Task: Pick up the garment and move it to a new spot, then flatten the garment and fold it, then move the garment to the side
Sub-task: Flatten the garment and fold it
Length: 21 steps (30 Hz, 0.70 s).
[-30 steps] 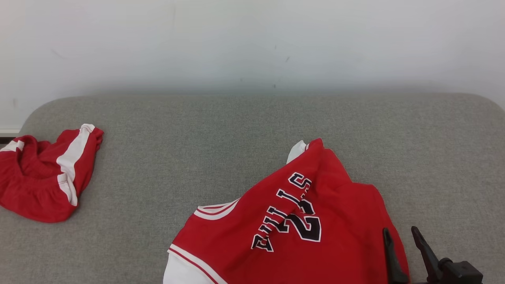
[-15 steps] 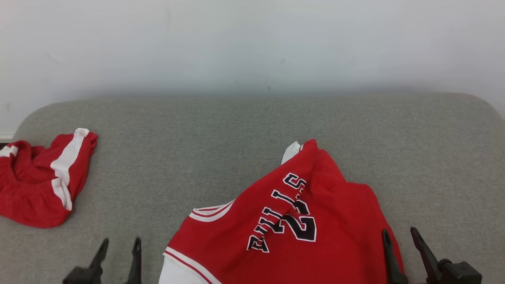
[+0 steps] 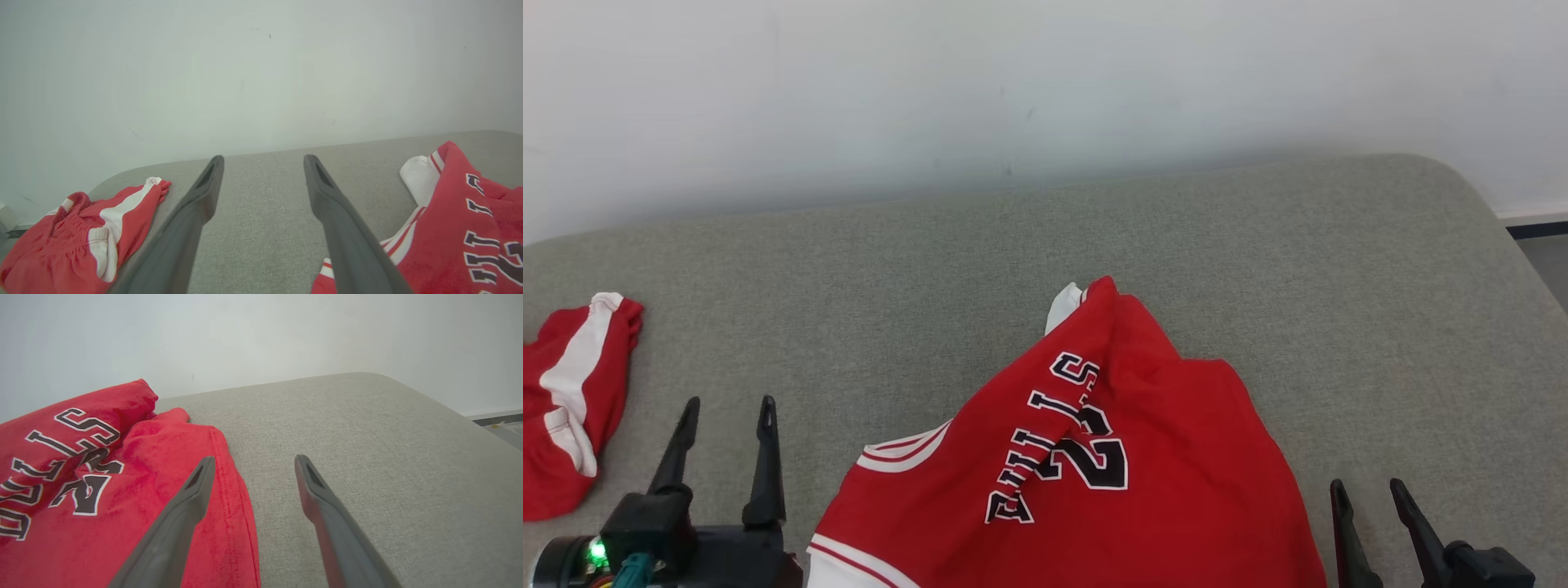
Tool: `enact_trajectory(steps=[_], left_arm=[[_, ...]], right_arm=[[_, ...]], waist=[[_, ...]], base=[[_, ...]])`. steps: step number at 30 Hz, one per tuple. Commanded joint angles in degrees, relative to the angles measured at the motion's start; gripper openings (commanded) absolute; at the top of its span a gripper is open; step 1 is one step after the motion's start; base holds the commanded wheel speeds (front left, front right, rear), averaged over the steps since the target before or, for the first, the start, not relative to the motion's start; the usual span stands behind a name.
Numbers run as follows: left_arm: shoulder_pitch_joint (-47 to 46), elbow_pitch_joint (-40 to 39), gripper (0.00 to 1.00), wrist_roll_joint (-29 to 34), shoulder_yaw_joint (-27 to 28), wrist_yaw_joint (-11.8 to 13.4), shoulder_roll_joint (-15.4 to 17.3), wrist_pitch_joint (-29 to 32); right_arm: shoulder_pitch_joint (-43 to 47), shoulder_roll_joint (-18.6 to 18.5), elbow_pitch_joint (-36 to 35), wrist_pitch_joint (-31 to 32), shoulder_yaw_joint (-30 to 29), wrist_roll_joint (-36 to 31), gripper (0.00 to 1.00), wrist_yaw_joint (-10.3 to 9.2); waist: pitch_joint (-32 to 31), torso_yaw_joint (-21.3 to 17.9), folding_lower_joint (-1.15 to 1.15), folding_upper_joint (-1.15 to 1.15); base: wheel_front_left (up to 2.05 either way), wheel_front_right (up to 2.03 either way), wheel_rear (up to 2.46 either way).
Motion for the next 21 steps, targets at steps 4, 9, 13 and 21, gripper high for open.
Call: enact_trajectory(steps=[4,9,13,21], left_arm=[[3.6,-4.6,1.0,3.4,5.2,1.1,-1.7,-0.3],[9.1,-8.5,1.0,7.2,11.6,0.0,-5.0,-0.4],[12.7,-10.1,1.0,9.8,15.8,-2.1,-8.2,-0.4],[15.8,-9.5,1.0,13.5,20.5,-6.6,-13.9,-0.4]], right_arm=[[1.4,-0.2,1.4,-0.3,-0.8,0.7,1.0,-0.13],[2.3,0.0,3.3,-0.3,-0.8,1.0,1.0,-0.13],[2.4,-0.1,6.0,-0.3,0.0,1.7,1.0,-0.13],[1.3,-0.8,11.9,0.7,2.6,3.5,1.0,-0.13]], waist=[[0.4,-0.9,0.0,0.0],[0.2,-0.5,0.0,0.0],[0.0,0.4,0.0,0.0],[-0.3,2.3,0.0,0.0]], base=[[0.0,0.0,0.0],[0.0,0.0,0.0],[0.0,0.0,0.0],[0.0,0.0,0.0]])
